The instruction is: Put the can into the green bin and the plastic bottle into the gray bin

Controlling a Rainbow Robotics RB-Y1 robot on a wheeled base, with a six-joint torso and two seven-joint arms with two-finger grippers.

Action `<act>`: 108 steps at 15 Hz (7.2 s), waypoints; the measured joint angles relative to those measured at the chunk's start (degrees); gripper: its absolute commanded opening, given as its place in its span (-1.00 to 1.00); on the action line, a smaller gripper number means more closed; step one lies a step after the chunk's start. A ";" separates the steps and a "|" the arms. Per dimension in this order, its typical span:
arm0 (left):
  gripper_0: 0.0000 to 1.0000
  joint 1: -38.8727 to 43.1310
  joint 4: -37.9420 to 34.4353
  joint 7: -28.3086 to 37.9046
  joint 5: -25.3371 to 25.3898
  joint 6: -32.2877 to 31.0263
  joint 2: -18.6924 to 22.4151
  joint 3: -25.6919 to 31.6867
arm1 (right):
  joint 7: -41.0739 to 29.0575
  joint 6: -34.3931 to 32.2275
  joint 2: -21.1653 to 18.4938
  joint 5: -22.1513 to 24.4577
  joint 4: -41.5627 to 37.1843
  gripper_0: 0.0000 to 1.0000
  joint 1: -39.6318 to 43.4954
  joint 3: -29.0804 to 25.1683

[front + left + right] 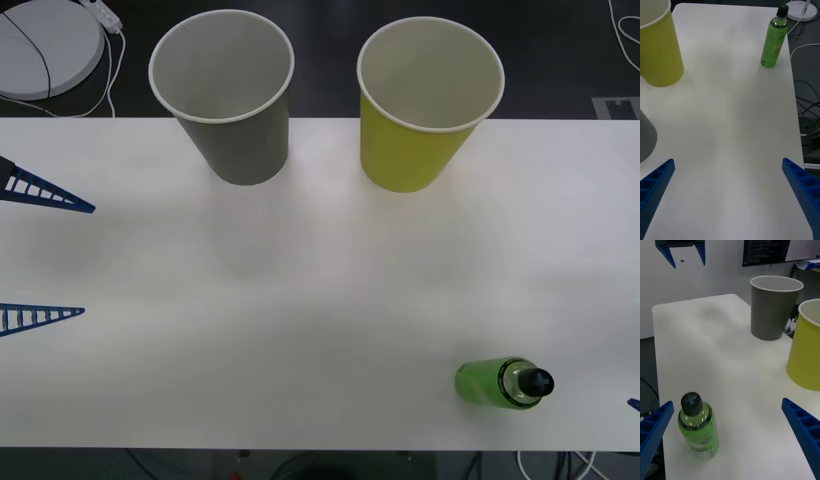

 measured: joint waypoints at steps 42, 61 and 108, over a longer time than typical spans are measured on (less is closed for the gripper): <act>1.00 0.00 0.00 0.00 0.00 0.00 0.00 0.00 | 33.84 -1.49 4.54 -22.11 32.10 1.00 -14.82 42.04; 1.00 0.00 0.00 0.00 0.00 0.00 0.00 0.00 | 33.12 0.80 6.51 -22.22 32.16 1.00 -22.84 48.20; 1.00 0.00 0.00 0.00 0.00 0.00 0.00 0.00 | 24.17 22.72 3.26 -19.82 2.48 -1.00 -20.53 42.16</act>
